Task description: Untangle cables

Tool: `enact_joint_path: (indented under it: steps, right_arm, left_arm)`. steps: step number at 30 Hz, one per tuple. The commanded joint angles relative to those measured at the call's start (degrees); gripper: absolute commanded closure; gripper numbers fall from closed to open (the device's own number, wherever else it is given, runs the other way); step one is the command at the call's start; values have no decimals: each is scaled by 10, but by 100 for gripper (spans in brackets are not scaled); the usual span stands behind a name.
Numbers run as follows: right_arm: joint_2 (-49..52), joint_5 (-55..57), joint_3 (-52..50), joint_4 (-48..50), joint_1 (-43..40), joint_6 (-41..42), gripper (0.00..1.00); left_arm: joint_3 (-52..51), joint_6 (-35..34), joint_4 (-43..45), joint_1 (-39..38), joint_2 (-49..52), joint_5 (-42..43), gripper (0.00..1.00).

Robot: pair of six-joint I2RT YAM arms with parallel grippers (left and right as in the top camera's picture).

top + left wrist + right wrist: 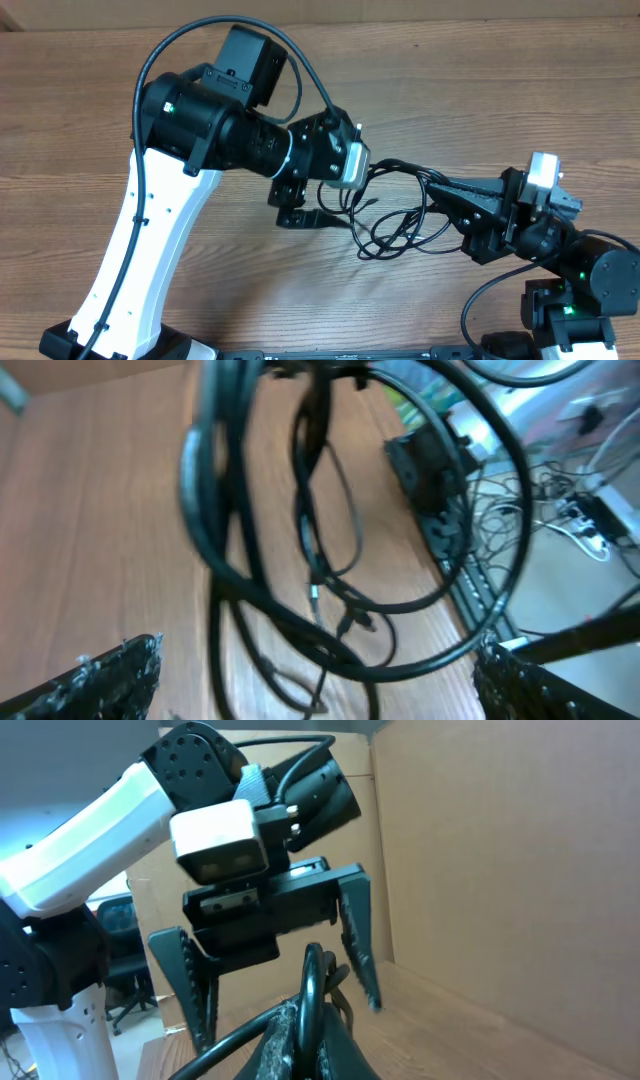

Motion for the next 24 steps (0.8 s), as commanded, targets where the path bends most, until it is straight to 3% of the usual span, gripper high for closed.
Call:
enact_joint_path:
  steps: [1,6,16,19,20,21,22,24]
  right_arm:
    - [-5,1,15,18,-2,12,96]
    - [-5,1,15,28,-2,20,96]
    - [-4,4,15,27,-2,19,97]
    - [-4,12,15,26,-2,19,96]
    - [-4,13,15,27,-2,19,96]
    - [-4,14,15,27,-2,19,96]
    - [-4,14,15,26,-2,19,96]
    - [-4,14,15,18,-2,19,96]
  left_arm:
    - [0,71,-16,-9,-12,24,0]
    - [-1,85,-25,-18,-11,24,3]
    - [-1,88,-27,-20,-11,23,25]
    - [-1,113,-33,-20,-11,23,47]
    - [-1,115,-33,-19,-11,23,75]
    - [-1,116,-33,-19,-11,23,87]
    - [-1,116,-33,-19,-11,23,93]
    - [-1,115,-33,-19,-11,16,96]
